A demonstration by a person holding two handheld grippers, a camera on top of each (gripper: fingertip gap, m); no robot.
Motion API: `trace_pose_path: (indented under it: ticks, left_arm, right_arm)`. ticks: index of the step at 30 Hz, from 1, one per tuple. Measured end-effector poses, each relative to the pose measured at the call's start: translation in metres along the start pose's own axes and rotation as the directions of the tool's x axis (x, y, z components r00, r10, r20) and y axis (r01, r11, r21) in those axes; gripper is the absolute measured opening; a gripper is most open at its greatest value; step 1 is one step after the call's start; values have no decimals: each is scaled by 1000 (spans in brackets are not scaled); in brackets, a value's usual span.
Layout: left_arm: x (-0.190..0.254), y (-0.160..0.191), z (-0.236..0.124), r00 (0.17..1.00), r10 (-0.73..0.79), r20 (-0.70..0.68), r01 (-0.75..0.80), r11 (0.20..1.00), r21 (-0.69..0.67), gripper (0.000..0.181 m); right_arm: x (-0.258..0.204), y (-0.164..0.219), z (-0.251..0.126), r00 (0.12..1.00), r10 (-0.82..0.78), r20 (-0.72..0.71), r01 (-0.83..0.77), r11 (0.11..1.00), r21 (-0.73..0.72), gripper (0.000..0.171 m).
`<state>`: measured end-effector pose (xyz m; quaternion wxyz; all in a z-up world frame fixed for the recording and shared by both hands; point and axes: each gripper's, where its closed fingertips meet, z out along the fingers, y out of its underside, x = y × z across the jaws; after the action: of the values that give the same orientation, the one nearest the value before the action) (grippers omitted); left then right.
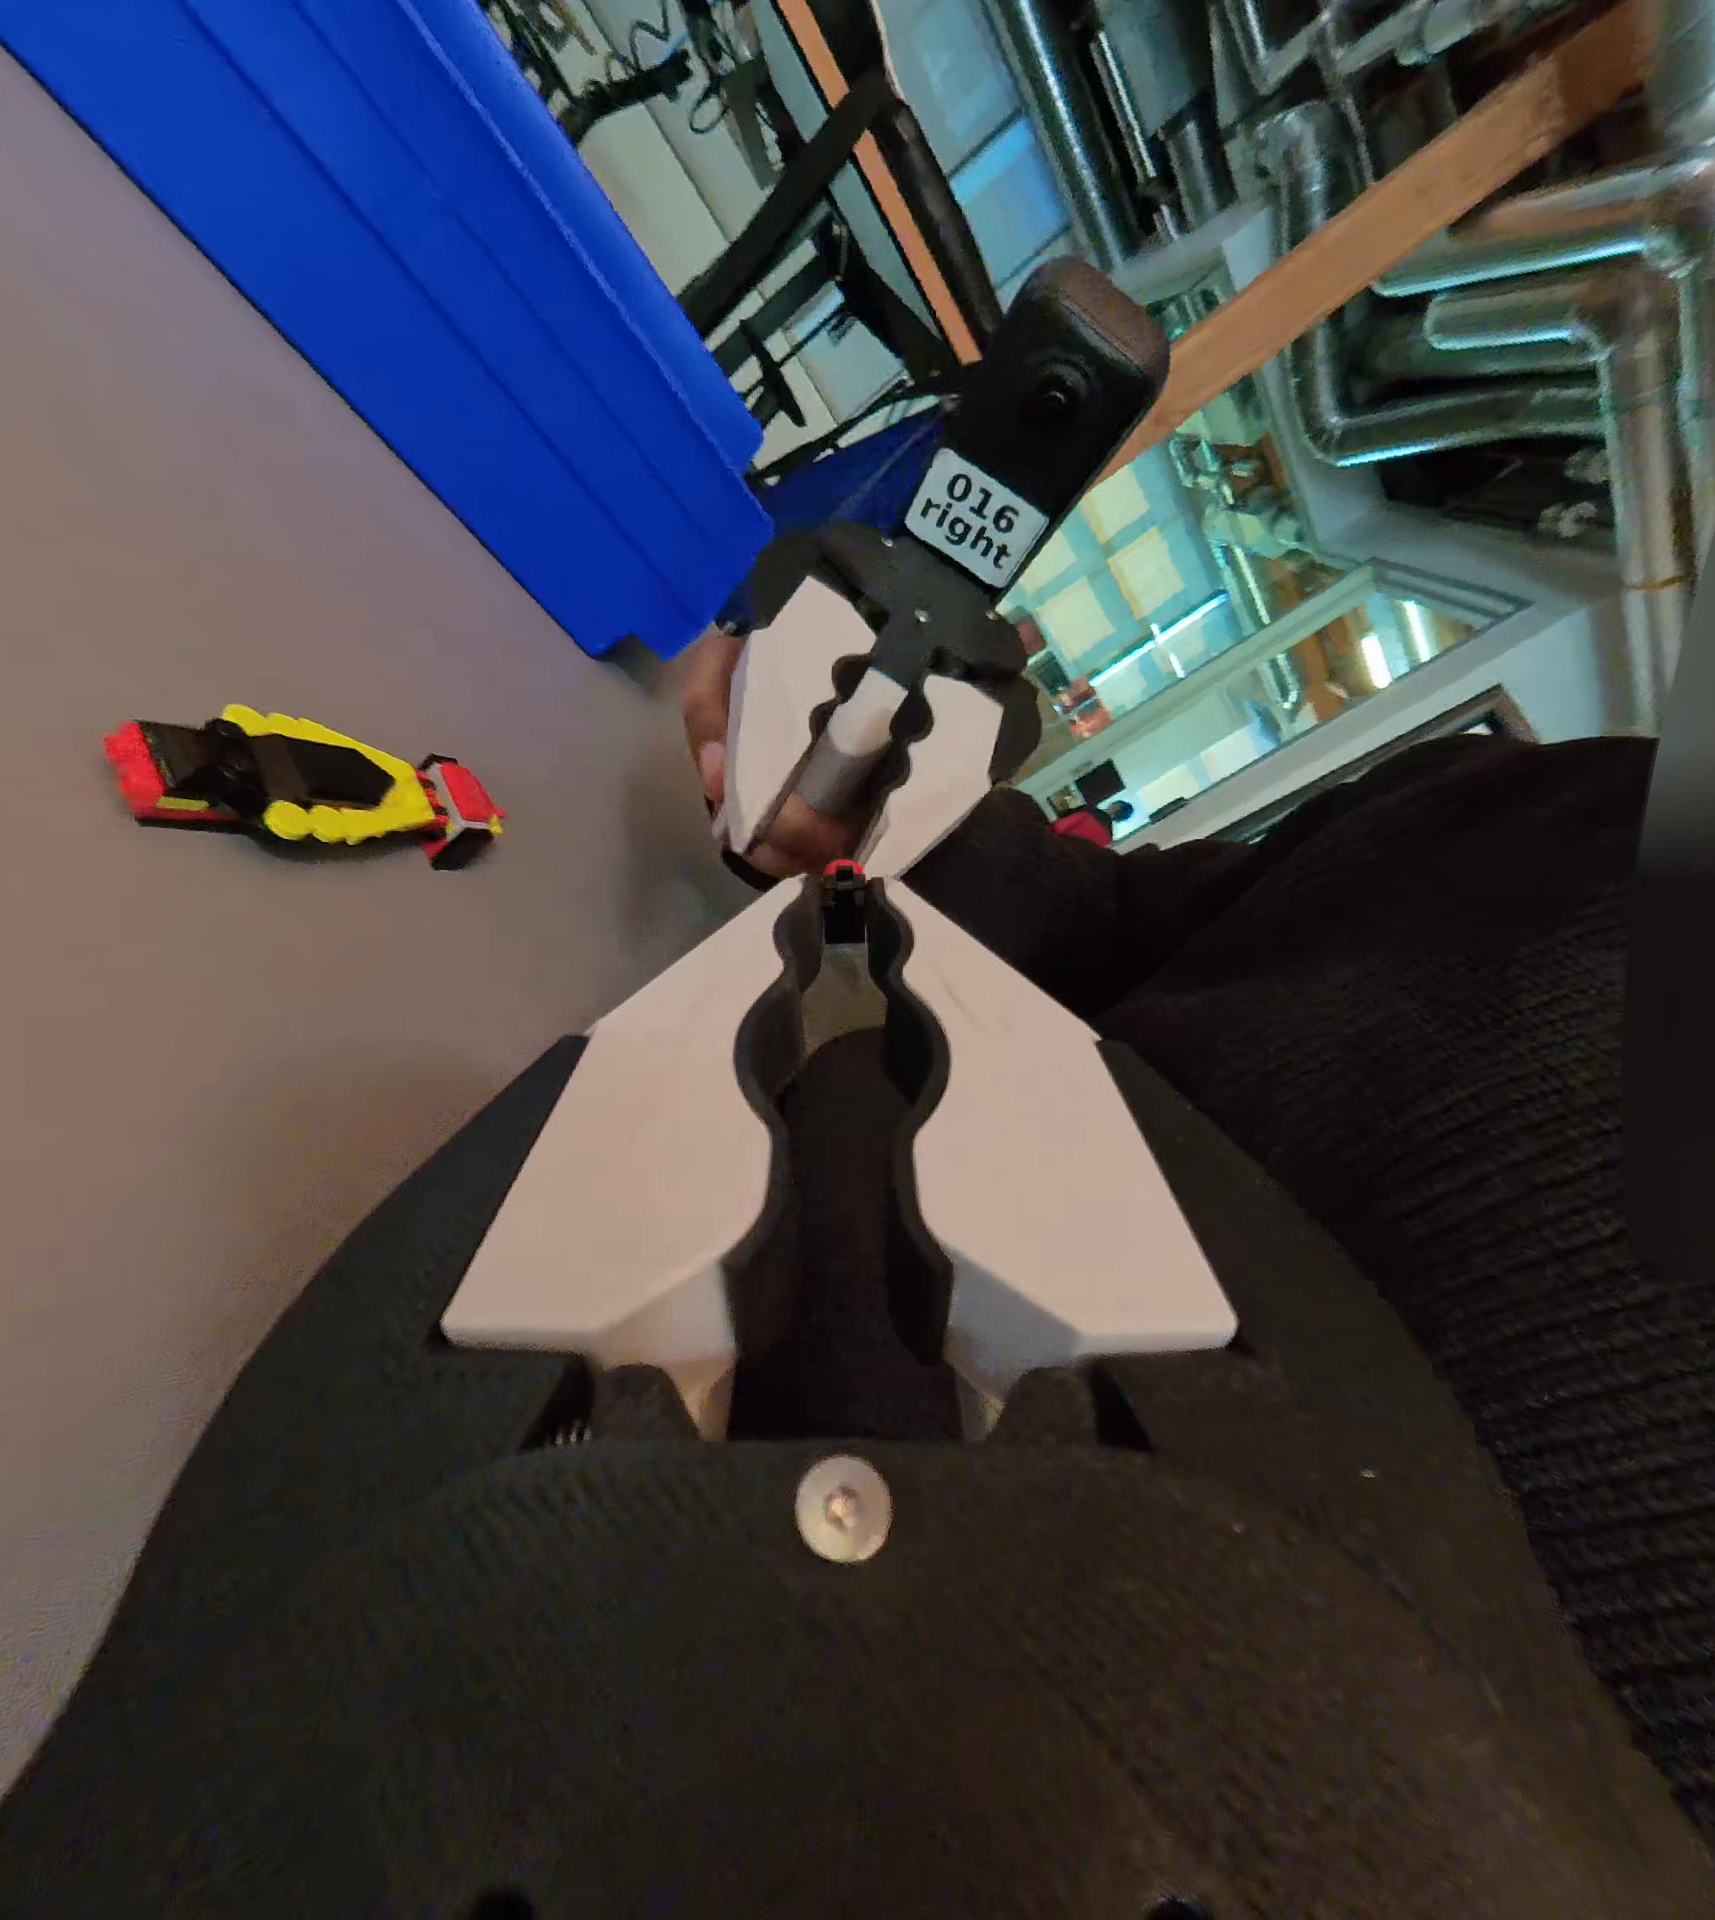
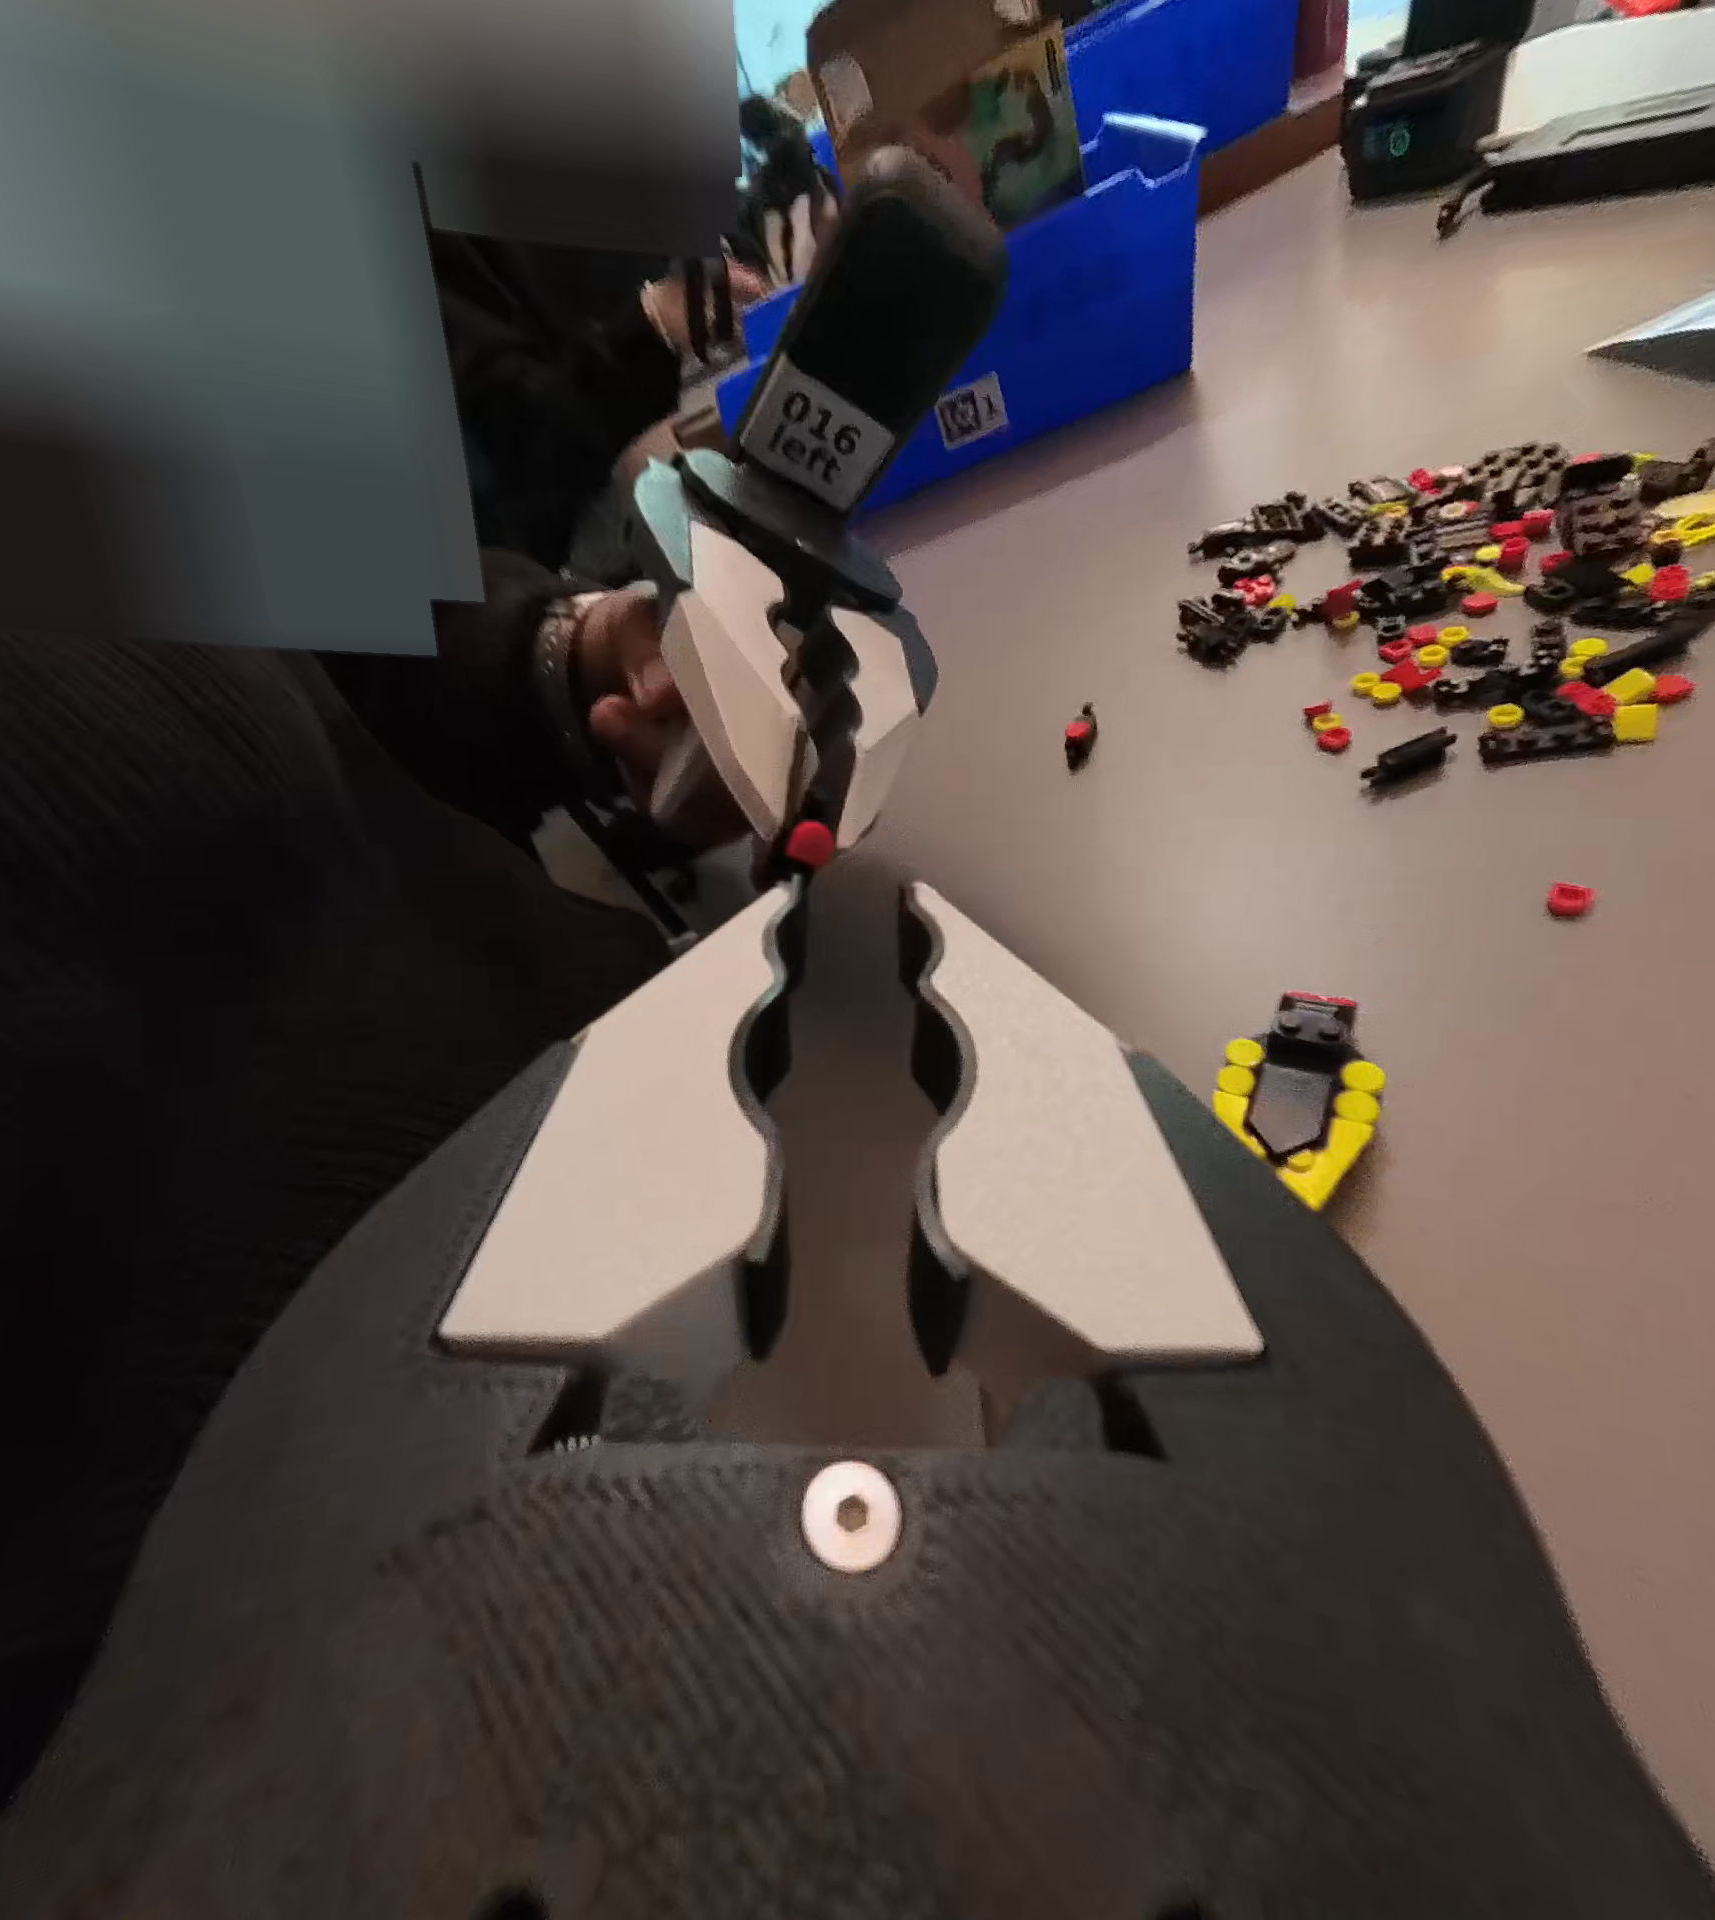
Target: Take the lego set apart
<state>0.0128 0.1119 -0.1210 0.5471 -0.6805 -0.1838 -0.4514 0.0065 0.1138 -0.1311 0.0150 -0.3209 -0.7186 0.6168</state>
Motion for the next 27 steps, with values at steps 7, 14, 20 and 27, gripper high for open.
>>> trace_pose_path:
  ticks: [7, 14, 20, 27]
  left_arm:
    - [-1, -2, -1, 1000, -3, 6, 3, 1000, 13, 5]
    - [1, -4, -2, 1000, 1, 1, -1, 1000, 28, 5]
    - [0, -6, -2, 1000, 10, 7, -10, 999, 37, 5]
    - [-4, -6, -5, 987, -156, -49, 158, 987, 43, 4]
  right_arm:
    - [-10, 0, 2, 990, 99, 104, -101, 995, 8, 9]
    - [-19, 7, 11, 987, 102, 128, -99, 995, -31, 4]
    - [-17, 6, 10, 982, 141, 125, -138, 990, -28, 1]
    - [-5, -9, -6, 992, -128, -13, 129, 991, 39, 34]
